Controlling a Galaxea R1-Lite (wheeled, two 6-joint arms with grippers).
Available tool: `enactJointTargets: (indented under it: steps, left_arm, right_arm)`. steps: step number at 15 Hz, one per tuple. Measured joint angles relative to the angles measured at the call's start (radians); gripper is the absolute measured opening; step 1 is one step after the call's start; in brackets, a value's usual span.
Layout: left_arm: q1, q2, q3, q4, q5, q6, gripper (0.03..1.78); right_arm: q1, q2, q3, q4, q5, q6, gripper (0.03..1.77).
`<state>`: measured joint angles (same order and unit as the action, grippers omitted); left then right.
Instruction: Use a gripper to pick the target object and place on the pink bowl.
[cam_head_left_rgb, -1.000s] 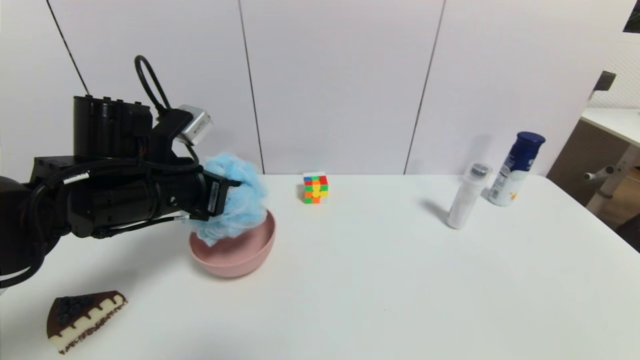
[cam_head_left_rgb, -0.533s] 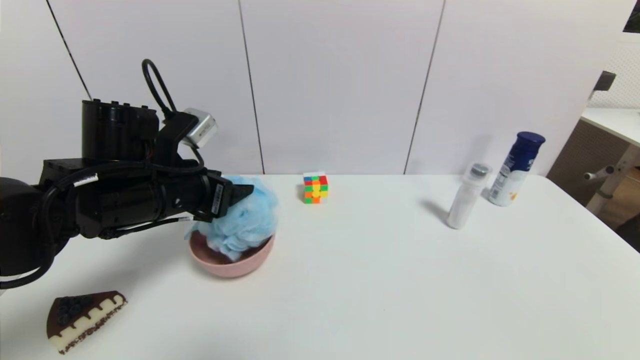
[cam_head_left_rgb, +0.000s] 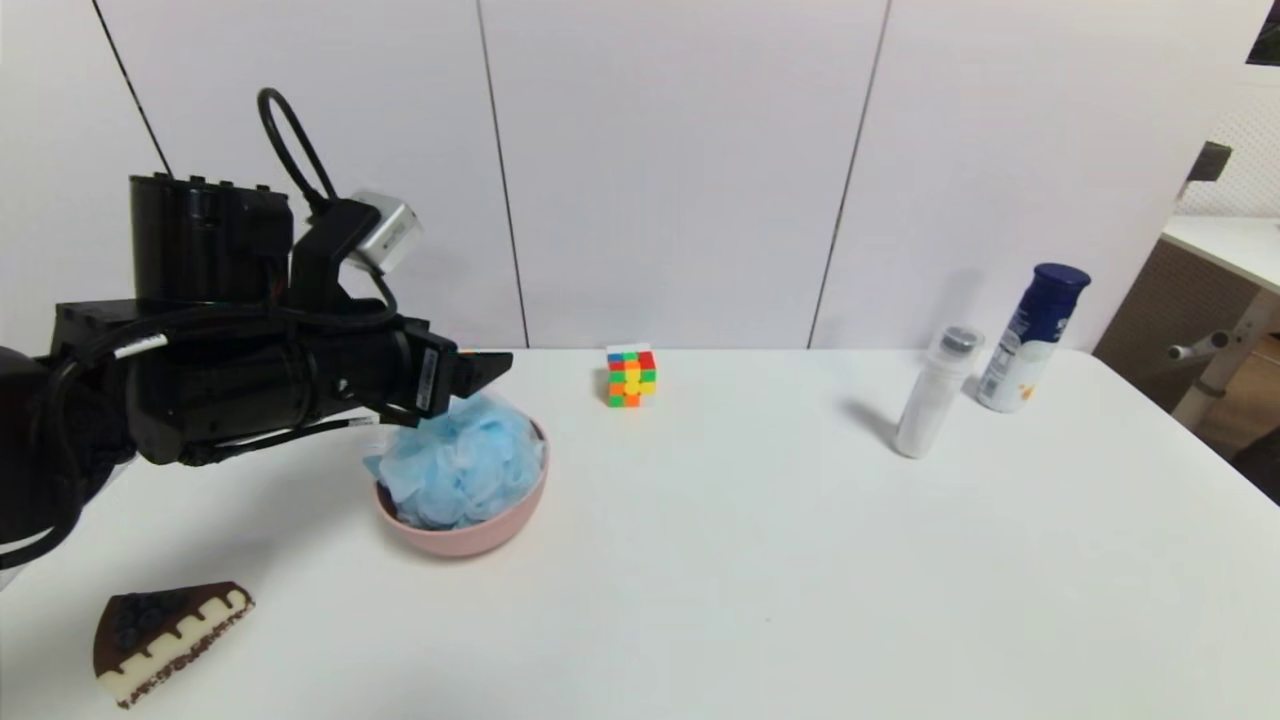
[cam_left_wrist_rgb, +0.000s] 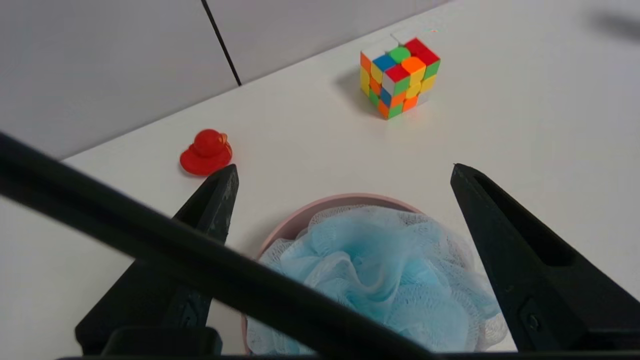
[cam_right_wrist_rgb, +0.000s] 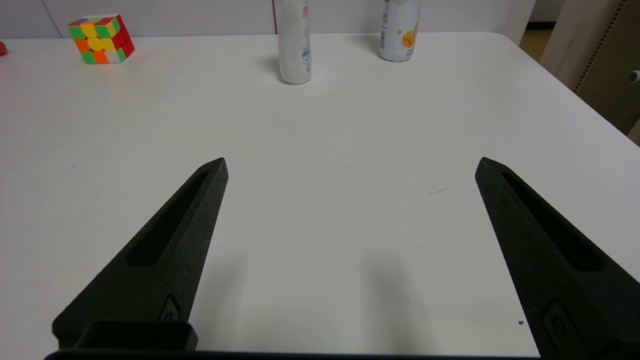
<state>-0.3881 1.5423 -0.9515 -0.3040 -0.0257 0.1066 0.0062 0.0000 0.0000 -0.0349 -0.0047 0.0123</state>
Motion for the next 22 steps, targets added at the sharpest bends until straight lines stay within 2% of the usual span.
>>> enactJointTargets:
  steps: [4, 9, 12, 17, 22]
  left_arm:
    - [0.031, -0.121, -0.045, 0.025, 0.037, 0.0, 1.61]
    - [0.219, -0.354, 0.007, 0.1, 0.05, -0.002, 1.65]
    - [0.289, -0.532, 0.181, 0.116, 0.05, -0.018, 1.67]
    - [0.319, -0.881, 0.568, 0.129, 0.048, -0.043, 1.68]
    - [0.346, -1.228, 0.845, 0.23, 0.024, -0.061, 1.69]
  right_arm:
    - [0.0, 0.0, 0.0, 0.0, 0.0, 0.0, 1.71]
    - [0.0, 0.0, 0.0, 0.0, 0.0, 0.0, 1.71]
    - [0.0, 0.0, 0.0, 0.0, 0.0, 0.0, 1.71]
    - [0.0, 0.0, 0.0, 0.0, 0.0, 0.0, 1.71]
    - [0.0, 0.0, 0.0, 0.0, 0.0, 0.0, 1.71]
